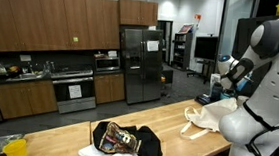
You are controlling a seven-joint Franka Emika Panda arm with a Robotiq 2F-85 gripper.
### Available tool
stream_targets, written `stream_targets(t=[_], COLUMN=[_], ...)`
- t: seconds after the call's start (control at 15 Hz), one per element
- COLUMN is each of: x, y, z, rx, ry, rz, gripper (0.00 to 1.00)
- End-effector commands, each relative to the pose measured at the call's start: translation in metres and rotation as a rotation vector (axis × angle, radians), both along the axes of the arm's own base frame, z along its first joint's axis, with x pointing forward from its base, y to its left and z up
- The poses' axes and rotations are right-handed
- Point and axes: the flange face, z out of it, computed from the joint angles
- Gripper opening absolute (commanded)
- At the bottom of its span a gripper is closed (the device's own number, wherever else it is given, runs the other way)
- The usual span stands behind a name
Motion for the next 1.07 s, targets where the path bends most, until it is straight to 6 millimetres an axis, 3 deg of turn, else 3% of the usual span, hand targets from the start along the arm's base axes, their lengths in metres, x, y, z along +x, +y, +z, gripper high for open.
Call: stream_targets(t=[0.0, 0.27, 0.33, 0.47, 0.6, 0.8, 1.0], x=[0.001, 0.001, 0.001, 0.013, 0.033, 0.068, 0.097], y=[0.0, 0.0, 0.0, -0.002, 0.017, 0.055, 0.09], z=[0.001, 0.001, 0.001, -0.006, -0.018, -0.012, 0.003], rx=[0.001, 0.0, 0.0, 0.058, 0.179, 0.362, 0.556], ry=[0.0, -0.001, -0.002, 0.018, 0.033, 0.041, 0.08], rz=[0.0, -0.001, -0.002, 0.047, 0.111, 0.199, 0.273], gripper=[0.3, 0.31, 0.56, 0.62, 0.74, 0.94, 1.0])
